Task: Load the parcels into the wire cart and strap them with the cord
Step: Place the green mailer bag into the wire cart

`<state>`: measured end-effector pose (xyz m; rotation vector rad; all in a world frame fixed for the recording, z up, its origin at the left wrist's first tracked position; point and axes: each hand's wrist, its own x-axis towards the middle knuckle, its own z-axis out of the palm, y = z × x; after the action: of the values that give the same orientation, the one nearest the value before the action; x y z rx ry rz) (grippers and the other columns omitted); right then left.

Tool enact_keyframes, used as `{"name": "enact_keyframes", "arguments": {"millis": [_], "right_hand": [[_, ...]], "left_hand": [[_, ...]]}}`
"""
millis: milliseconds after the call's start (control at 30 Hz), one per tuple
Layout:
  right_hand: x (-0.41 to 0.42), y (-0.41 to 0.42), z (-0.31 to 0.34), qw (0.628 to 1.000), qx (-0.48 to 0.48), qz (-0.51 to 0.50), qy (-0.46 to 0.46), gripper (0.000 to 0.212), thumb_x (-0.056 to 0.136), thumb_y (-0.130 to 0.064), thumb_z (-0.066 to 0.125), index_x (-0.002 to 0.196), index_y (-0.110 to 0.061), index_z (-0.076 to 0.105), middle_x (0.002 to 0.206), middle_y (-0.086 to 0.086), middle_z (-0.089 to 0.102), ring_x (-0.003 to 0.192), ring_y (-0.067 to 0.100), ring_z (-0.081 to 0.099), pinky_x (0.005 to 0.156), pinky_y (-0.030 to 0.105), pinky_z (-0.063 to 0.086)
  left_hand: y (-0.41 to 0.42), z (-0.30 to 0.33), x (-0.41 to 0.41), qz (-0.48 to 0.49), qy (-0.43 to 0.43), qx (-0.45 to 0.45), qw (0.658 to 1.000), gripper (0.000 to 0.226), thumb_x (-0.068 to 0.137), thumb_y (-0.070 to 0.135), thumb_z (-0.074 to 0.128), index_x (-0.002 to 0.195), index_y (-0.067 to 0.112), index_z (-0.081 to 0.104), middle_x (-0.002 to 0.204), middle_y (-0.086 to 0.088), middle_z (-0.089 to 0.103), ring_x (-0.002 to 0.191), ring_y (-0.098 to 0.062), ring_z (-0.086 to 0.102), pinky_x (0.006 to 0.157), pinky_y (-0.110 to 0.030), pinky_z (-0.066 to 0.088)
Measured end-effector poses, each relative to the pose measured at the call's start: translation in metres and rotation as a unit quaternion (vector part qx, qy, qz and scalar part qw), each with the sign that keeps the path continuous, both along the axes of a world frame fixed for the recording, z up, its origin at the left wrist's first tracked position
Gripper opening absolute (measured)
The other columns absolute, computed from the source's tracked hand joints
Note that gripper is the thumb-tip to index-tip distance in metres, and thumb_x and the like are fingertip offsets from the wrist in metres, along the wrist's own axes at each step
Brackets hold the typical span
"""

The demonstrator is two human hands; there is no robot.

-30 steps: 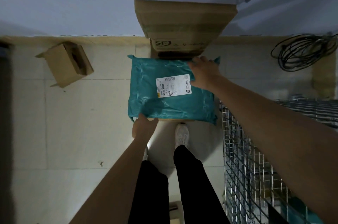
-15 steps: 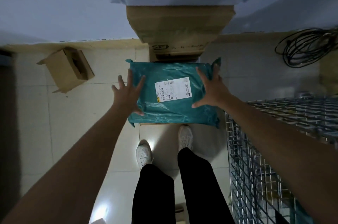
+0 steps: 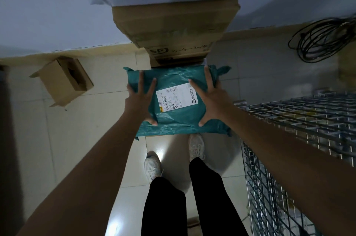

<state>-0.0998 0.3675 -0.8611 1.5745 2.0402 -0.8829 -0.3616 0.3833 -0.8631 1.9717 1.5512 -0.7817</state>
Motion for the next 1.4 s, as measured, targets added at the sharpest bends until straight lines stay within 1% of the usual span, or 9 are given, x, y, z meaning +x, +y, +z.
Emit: {"name": "enact_keyframes", "arguments": {"millis": [100,167,233,367,467,600,1000,1167,1400], "right_hand": [[0.007,-0.005,-0.002,0.998,0.017,-0.037,0.053,0.152,0.039,-0.056,0.092,0.151,-0.042,-0.009,0.15,0.009,-0.042,0.141,0.05,0.018,0.096,0.052,0.05],[0.01,-0.011,-0.003,0.996,0.044,-0.036,0.063,0.147,0.041,-0.057,0.092,0.151,-0.044,-0.005,0.15,0.009,-0.042,0.131,0.044,0.04,0.093,0.047,0.052],[0.008,-0.012,-0.003,0.997,0.046,-0.037,0.058,0.145,0.041,-0.057,0.092,0.151,-0.044,-0.002,0.149,0.009,-0.044,0.122,0.041,0.05,0.091,0.044,0.053],[0.0,0.0,0.001,0.998,0.038,-0.046,0.035,0.146,0.039,-0.063,0.089,0.152,-0.043,-0.001,0.153,0.011,-0.037,0.117,0.041,0.053,0.093,0.043,0.052],[0.0,0.008,0.004,0.999,0.033,-0.031,0.028,0.148,0.037,-0.066,0.088,0.152,-0.042,-0.002,0.155,0.013,-0.032,0.121,0.042,0.051,0.095,0.042,0.049],[-0.002,0.012,0.004,0.999,0.021,-0.027,0.023,0.153,0.034,-0.062,0.09,0.151,-0.045,-0.006,0.155,0.014,-0.033,0.125,0.045,0.047,0.1,0.045,0.045],[-0.007,0.001,0.021,0.995,0.019,-0.094,0.024,0.147,0.035,-0.061,0.09,0.149,-0.05,-0.002,0.157,0.011,-0.024,0.109,0.04,0.059,0.097,0.043,0.05],[-0.006,-0.005,0.069,0.991,0.041,-0.121,0.04,0.143,0.038,-0.06,0.09,0.151,-0.047,0.002,0.157,0.013,-0.023,0.115,0.039,0.056,0.103,0.044,0.046],[-0.018,-0.051,0.179,0.989,0.051,-0.137,0.002,0.141,0.044,-0.068,0.085,0.15,-0.047,-0.005,0.157,0.014,-0.024,0.114,0.044,0.055,0.095,0.046,0.05]], "left_hand": [[-0.013,0.0,-0.012,0.064,-0.053,0.018,0.996,0.155,0.039,0.06,0.09,0.151,0.034,-0.014,0.147,-0.011,-0.045,0.116,-0.048,0.05,0.096,-0.051,0.049],[-0.022,-0.002,-0.017,0.111,-0.085,0.016,0.99,0.148,0.043,0.056,0.09,0.152,0.035,-0.009,0.149,-0.015,-0.04,0.119,-0.048,0.051,0.104,-0.048,0.042],[-0.025,-0.004,-0.016,0.154,-0.103,0.011,0.983,0.145,0.044,0.056,0.09,0.151,0.037,-0.006,0.152,-0.018,-0.031,0.12,-0.048,0.051,0.106,-0.047,0.039],[-0.019,-0.006,-0.008,0.172,-0.108,0.023,0.979,0.145,0.041,0.062,0.088,0.151,0.037,-0.004,0.154,-0.02,-0.022,0.12,-0.048,0.05,0.103,-0.051,0.042],[-0.011,-0.006,-0.008,0.145,-0.099,0.034,0.984,0.148,0.039,0.064,0.088,0.15,0.038,-0.007,0.151,-0.015,-0.035,0.124,-0.049,0.046,0.105,-0.053,0.041],[-0.006,-0.007,-0.006,0.125,-0.084,0.032,0.988,0.15,0.038,0.064,0.088,0.15,0.036,-0.007,0.148,-0.012,-0.043,0.115,-0.047,0.053,0.102,-0.052,0.045],[-0.005,0.022,-0.009,0.092,-0.097,0.066,0.989,0.151,0.037,0.064,0.088,0.152,0.033,-0.006,0.155,-0.013,-0.029,0.115,-0.049,0.048,0.093,-0.054,0.048],[0.0,0.07,-0.012,0.066,-0.101,0.076,0.99,0.149,0.04,0.068,0.085,0.151,0.033,-0.007,0.154,-0.012,-0.031,0.117,-0.046,0.047,0.096,-0.053,0.047],[-0.028,0.171,-0.023,0.025,-0.121,0.082,0.989,0.148,0.041,0.067,0.085,0.151,0.034,-0.009,0.154,-0.011,-0.031,0.114,-0.044,0.049,0.094,-0.049,0.046]]}}
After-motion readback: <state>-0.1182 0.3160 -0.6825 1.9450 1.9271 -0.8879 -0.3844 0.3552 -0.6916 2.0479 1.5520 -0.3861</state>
